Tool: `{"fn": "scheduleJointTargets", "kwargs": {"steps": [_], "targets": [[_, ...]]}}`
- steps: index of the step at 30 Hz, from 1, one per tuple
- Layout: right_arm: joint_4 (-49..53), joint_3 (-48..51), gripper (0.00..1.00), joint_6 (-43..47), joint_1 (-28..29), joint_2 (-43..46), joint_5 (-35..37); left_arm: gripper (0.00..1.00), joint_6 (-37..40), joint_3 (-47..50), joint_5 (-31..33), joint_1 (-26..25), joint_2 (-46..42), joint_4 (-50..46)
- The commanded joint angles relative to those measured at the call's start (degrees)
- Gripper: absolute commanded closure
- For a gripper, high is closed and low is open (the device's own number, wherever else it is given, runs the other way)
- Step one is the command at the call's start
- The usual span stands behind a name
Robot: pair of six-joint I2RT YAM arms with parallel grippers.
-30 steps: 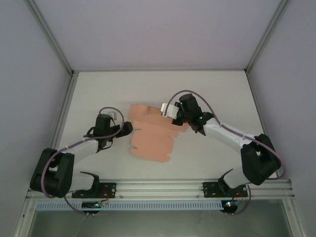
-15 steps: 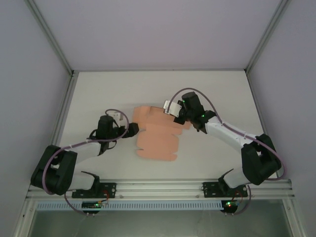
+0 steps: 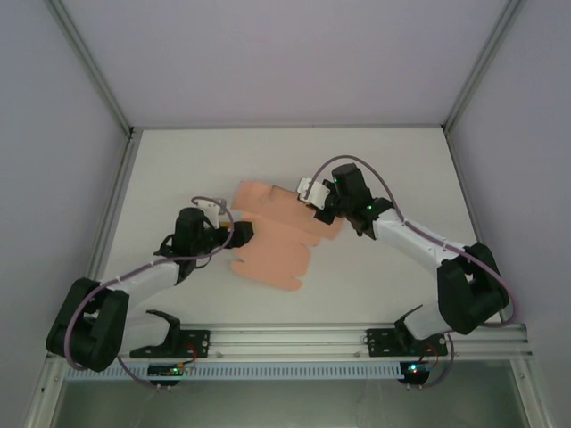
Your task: Assemble paper box
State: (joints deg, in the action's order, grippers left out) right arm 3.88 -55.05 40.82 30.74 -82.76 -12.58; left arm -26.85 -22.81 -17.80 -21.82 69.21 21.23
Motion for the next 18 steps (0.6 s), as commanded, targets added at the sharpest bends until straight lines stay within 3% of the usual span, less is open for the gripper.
{"fn": "scheduleJointTargets", "kwargs": {"steps": [1, 6, 10, 18], "targets": [[0.9, -1.8, 1.0, -1.6, -0.2, 2.3, -2.3, 0.06, 1.4, -2.2, 9.4, 0.6, -3.4, -9.0], [0.7, -1.8, 1.0, -2.5, -0.9, 2.6, -3.9, 0.06, -0.3, -0.4, 11.7, 5.1, -7.3, -12.4], [0.8, -1.8, 1.0, -2.7, -1.0, 2.7, -4.4, 0.06, -0.9, -1.2, 12.5, 7.4, -5.1, -13.5], [0.6, -2.0, 1.0, -3.2, -1.0, 2.4, -5.4, 0.12, 0.7, -7.5, -3.7, 7.3, 5.8, -3.2]]}}
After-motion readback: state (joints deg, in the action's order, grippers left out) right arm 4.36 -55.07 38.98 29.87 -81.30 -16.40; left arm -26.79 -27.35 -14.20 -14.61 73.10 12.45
